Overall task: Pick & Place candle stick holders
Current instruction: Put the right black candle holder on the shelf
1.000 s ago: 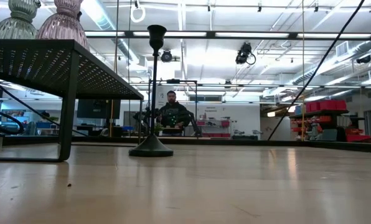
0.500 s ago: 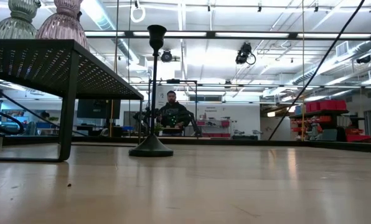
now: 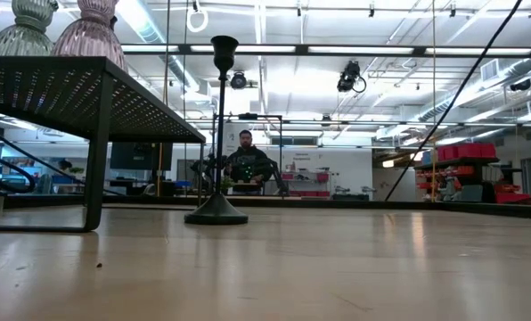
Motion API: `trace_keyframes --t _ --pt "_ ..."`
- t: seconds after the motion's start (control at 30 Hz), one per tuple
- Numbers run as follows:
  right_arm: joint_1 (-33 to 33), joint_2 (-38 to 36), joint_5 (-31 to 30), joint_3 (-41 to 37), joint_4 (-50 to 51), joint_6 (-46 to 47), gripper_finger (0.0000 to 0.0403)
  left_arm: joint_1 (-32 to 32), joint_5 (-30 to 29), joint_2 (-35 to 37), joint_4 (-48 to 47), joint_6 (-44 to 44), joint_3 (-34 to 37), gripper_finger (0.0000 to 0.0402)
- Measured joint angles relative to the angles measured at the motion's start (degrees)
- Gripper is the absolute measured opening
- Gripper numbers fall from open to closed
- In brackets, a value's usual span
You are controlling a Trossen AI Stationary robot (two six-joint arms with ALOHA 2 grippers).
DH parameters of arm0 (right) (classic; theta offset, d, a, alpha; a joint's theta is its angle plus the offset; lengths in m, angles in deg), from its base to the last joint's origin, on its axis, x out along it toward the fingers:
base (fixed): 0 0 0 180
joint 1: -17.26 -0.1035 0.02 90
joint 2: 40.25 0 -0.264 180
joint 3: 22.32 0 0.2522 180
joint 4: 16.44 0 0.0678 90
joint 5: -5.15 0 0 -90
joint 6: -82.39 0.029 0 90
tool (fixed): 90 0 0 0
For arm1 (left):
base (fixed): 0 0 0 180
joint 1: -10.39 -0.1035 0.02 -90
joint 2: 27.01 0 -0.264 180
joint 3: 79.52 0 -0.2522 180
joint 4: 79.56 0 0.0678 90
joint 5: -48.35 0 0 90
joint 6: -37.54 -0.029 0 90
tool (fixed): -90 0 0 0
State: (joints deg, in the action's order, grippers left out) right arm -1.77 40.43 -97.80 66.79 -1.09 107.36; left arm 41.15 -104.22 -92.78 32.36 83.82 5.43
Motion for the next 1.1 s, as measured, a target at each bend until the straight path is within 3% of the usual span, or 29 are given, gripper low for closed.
trace_keyframes --t 0.23,0.37,0.6,1.1 --pt "0.06 0.00 -0.06 0.00 0.71 0.00 0.0205 6.57 -11.05 -0.64 -14.00 17.14 0.21 0.0008" --pt "0.04 0.00 -0.02 0.00 1.03 0.01 0.0205 10.03 -14.49 -0.54 -19.62 24.17 0.30 0.0008" --pt "0.04 0.00 0.00 0.00 1.18 0.02 0.0205 12.89 -16.37 -0.07 -20.38 35.06 7.99 0.0008" --pt "0.07 0.00 0.50 0.00 1.18 2.01 0.0205 12.52 -21.07 0.60 -18.25 51.99 26.10 0.0008"
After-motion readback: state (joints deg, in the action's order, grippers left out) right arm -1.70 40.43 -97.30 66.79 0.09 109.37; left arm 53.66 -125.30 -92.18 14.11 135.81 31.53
